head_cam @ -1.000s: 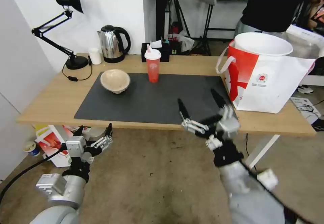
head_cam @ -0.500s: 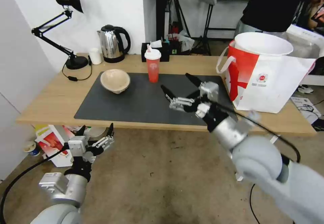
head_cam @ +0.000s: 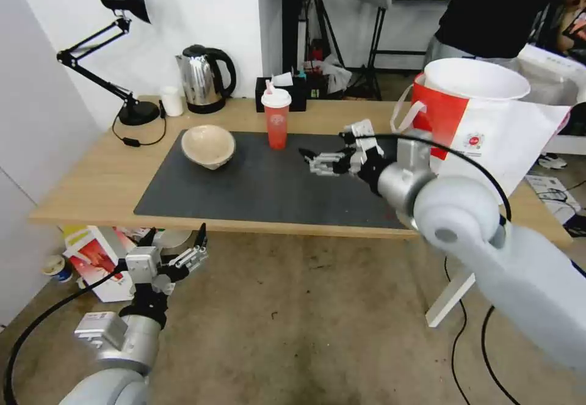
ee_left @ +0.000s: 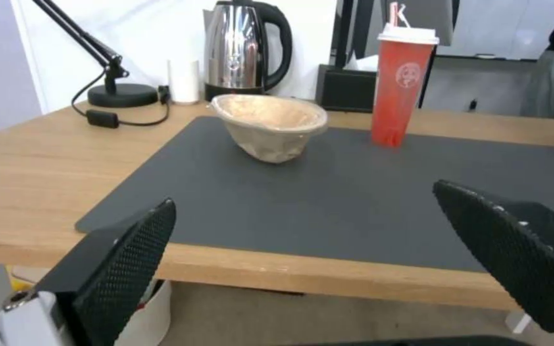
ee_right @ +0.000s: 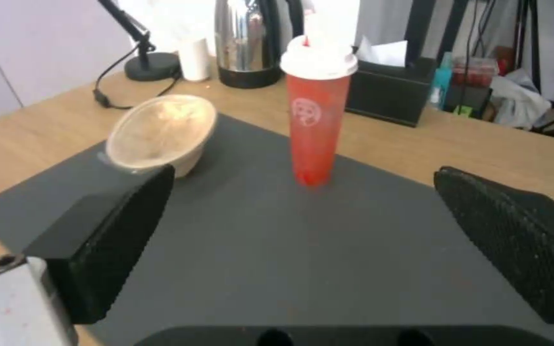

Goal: Pick up the trash from the table and place it into the takeout bag.

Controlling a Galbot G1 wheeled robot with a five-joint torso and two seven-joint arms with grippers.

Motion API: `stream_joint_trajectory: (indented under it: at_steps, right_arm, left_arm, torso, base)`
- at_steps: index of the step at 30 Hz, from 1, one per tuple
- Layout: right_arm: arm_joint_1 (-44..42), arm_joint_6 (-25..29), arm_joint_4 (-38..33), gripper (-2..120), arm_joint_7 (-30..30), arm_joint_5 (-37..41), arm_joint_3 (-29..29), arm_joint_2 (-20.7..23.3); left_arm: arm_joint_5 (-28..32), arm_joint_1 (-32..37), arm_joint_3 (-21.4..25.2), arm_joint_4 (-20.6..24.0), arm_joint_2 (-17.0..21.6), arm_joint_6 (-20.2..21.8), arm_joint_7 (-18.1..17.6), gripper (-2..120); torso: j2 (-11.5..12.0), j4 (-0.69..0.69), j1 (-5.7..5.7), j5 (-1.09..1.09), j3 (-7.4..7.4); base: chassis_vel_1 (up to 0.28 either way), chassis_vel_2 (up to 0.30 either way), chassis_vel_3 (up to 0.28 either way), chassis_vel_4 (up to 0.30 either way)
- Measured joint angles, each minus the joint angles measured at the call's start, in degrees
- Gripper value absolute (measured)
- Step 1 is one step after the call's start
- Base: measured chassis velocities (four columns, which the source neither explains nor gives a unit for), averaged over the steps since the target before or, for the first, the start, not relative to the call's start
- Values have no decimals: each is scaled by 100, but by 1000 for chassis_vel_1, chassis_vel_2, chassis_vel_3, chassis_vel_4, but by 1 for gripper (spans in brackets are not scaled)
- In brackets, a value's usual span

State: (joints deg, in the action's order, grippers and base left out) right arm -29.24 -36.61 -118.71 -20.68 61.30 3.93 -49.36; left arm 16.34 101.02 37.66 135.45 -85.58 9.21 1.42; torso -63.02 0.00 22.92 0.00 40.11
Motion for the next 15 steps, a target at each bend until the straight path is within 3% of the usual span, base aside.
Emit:
stream_joint_trajectory:
  at_steps: [15]
  right_arm:
    - [625, 150, 1259, 100, 635, -361, 293, -683]
  left_arm:
    - [62, -113, -10, -151, 35, 22, 9, 100]
  torso:
    - [0, -1, 0, -1, 0]
  base:
    - [0, 0, 0, 0]
